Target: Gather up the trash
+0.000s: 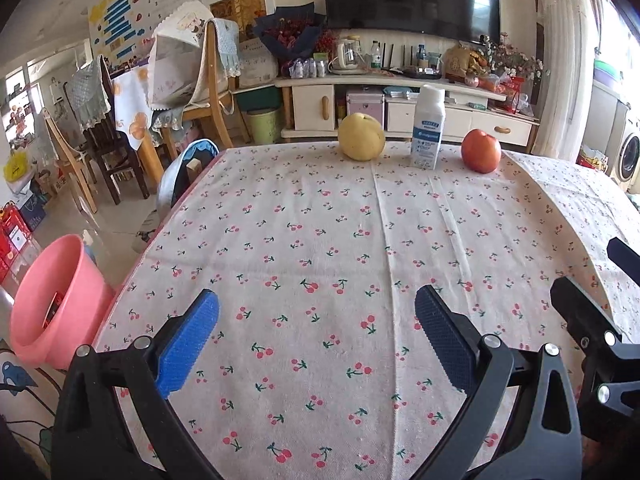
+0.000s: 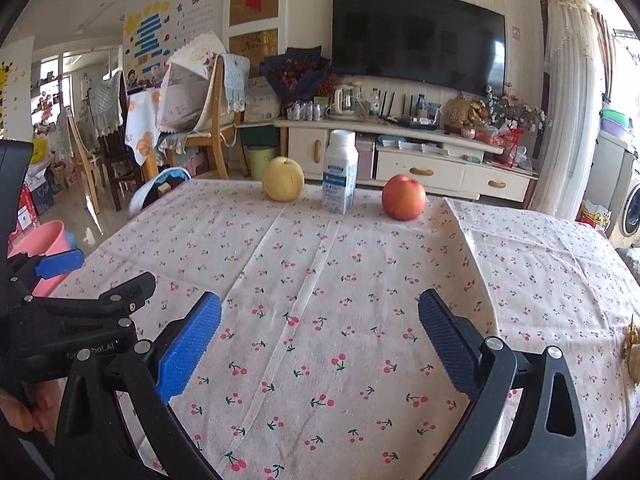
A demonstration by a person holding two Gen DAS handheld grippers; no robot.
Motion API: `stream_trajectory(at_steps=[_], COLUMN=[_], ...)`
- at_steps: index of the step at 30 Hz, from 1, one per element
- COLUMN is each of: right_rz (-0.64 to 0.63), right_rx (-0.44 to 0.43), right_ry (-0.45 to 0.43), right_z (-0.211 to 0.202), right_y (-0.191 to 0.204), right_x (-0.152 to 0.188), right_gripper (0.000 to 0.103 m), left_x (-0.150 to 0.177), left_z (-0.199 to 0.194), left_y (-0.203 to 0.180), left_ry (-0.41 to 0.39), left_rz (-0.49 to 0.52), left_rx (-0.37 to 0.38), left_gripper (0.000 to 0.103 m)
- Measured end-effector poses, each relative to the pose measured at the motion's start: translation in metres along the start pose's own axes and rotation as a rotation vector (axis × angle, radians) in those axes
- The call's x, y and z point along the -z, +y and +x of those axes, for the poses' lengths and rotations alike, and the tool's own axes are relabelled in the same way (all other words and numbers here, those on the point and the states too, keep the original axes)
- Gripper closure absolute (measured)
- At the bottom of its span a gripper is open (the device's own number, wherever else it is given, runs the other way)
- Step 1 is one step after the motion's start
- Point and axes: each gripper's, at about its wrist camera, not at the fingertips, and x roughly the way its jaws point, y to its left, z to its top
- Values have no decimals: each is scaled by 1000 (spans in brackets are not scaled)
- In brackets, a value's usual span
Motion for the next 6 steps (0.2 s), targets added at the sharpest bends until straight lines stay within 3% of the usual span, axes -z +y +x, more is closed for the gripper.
stream_trajectory(at_steps=[2,6], right_rz=[15,51], right_rx=[-2,-2], right_ry=[75,200], right_z=[19,54], right_y=[2,1], right_x=[3,10], right_gripper=[5,5], left_x=[1,5], left_z=[18,58], left_y=[1,3], left_ry=[29,139], left_rz=[-2,-22], left_rx=[-9,46], left_gripper=[4,4])
